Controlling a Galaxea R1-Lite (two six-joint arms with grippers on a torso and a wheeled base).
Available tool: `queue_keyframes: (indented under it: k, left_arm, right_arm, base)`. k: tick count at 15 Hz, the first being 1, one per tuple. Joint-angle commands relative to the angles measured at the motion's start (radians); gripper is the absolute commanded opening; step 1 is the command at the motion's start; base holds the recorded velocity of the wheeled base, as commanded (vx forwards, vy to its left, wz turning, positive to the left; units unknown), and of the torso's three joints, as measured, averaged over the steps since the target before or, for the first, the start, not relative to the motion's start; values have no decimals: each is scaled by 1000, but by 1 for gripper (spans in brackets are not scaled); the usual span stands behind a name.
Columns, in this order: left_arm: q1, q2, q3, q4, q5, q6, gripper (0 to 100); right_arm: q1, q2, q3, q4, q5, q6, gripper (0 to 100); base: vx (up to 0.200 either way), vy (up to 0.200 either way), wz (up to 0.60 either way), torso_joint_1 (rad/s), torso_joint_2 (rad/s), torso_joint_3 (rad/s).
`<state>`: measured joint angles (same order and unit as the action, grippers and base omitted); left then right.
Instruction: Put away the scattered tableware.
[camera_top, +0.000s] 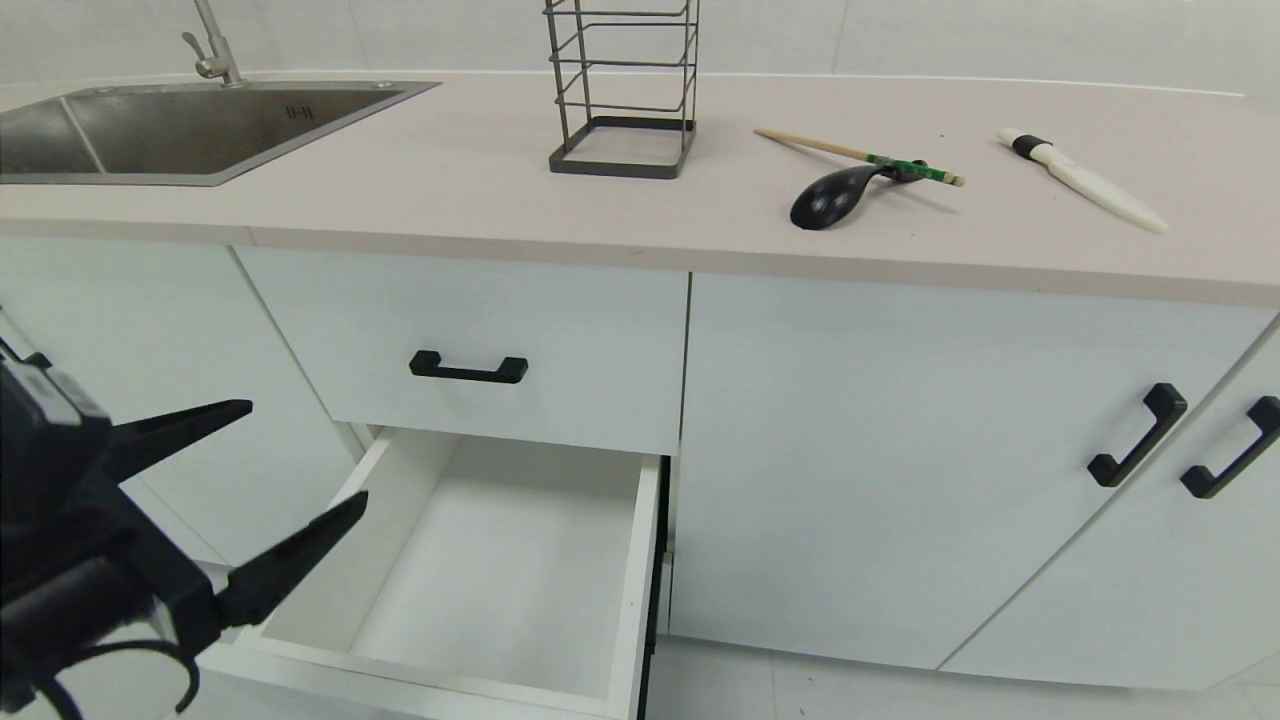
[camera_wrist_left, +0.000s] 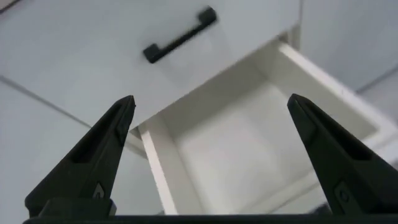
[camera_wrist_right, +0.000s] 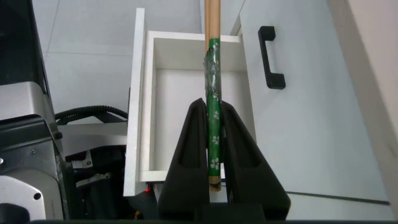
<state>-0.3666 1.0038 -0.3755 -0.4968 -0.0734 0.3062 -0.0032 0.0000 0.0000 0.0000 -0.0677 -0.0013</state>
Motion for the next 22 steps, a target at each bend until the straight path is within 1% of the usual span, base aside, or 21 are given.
queue_keyframes:
  k: [1,2,3,4,5,6,7,8,10,13,14,15,17,18,19,20,21,22]
  left_arm:
    - [106,79,-31,-2,-155,-119,100]
    - [121,71,7,-2,-252,-131,100]
    - [160,53,75,-6,-367,-116,100]
    - [173,38,121,-17,-396,-98,100]
    - [170,22,152,-32,-398,-78,100]
    - [170,-8,181,-62,-398,-47,100]
    - [173,-28,184,-69,-394,-39,100]
    - [183,-45,185,-71,-393,-38,100]
    - [248,-168,237,-69,-393,-47,100]
    - [256,-358,353,-46,-401,-47,100]
    - [256,-442,376,-3,-401,-50,100]
    - [256,-504,374,69,-398,-65,100]
    - [258,-654,376,228,-394,-133,100]
    - [259,-732,376,314,-391,-154,100]
    - [268,-797,376,400,-382,-170,100]
    - [290,-857,362,478,-373,-202,100]
    - [305,-870,357,481,-375,-228,100]
    - [334,-878,357,481,-371,-256,100]
  right_arm:
    - [0,2,0,0,0,1,0]
    - [0,2,0,0,0,1,0]
    - [0,2,0,0,0,1,0]
    - [0,2,0,0,0,1,0]
    - [0,2,0,0,0,1,0]
    - [0,2,0,0,0,0,0]
    - [0,2,0,0,0,0,0]
    - [0,2,0,0,0,0,0]
    - [0,2,0,0,0,1,0]
    - [0,2,0,0,0,0,0]
    - [0,2,0,0,0,1,0]
    - [0,2,0,0,0,1,0]
    - [0,2,0,0,0,1,0]
    - [0,2,0,0,0,1,0]
    - [0,2,0,2,0,0,0]
    - [0,2,0,0,0,1,0]
    - [0,2,0,0,0,0,0]
    - [0,2,0,0,0,0,0]
  base:
    - [0,0,0,0,0,0]
    - [0,0,0,0,0,0]
    - [0,0,0,0,0,0]
    - [0,0,0,0,0,0]
    - [0,0,0,0,0,0]
    - [0,0,0,0,0,0]
    - [0,0,0,0,0,0]
    - [0,0,0,0,0,0]
    - [0,0,0,0,0,0]
    - [0,0,0,0,0,0]
    - [0,0,0,0,0,0]
    - [0,0,0,0,0,0]
    - [0,0,0,0,0,0]
    - [0,0,0,0,0,0]
    - [0,0,0,0,0,0]
    - [0,0,0,0,0,0]
    - [0,0,0,0,0,0]
    - [0,0,0,0,0,0]
